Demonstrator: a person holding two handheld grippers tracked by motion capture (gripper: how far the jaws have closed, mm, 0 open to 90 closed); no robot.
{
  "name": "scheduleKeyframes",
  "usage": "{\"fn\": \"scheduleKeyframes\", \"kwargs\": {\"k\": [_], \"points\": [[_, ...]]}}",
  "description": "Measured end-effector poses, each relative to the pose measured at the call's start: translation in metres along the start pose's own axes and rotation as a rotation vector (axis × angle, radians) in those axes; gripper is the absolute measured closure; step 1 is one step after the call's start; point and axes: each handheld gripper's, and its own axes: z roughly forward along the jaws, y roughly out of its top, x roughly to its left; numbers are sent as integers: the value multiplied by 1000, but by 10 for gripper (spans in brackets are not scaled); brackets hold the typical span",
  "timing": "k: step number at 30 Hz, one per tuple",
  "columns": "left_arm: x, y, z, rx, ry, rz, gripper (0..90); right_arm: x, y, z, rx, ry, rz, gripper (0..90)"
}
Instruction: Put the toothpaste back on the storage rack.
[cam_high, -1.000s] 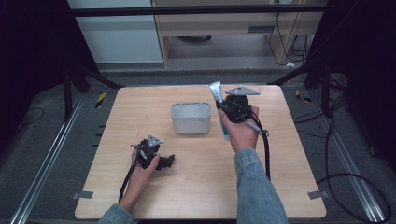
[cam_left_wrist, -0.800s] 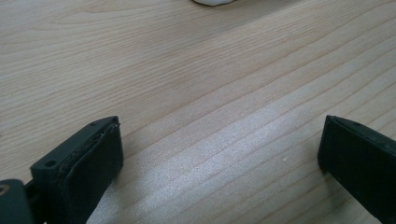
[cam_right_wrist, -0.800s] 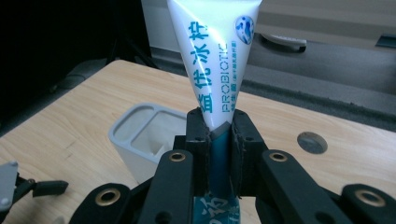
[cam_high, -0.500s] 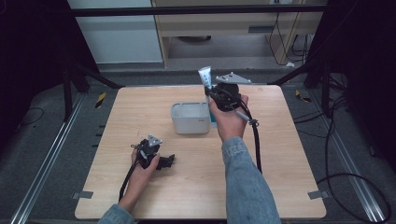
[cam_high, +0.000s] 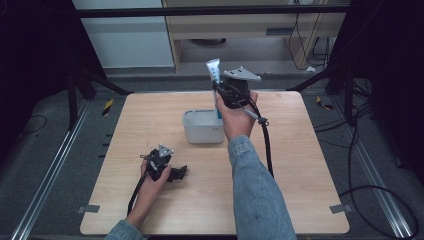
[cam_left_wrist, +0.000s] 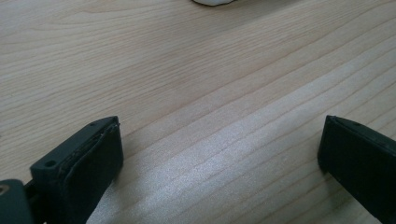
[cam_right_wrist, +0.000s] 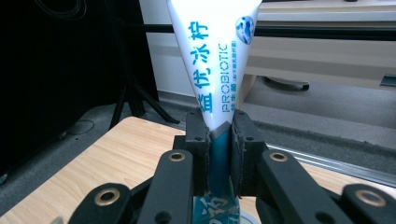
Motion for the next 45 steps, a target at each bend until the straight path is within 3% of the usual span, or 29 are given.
{"fn": "scheduleKeyframes", "kwargs": {"k": [23,35,39,45], "points": [[0,0,0,1,-3,3,0,13,-4,32,-41,28,37,796],[1,0,0,2,-8,7,0,9,-8,49,-48,17,56,796],[2,0,0,3,-11,11,0,10,-11,58,-49,4,54,796],[2,0,0,1,-13,11,0,14,-21,68,-44,21,28,795]]}}
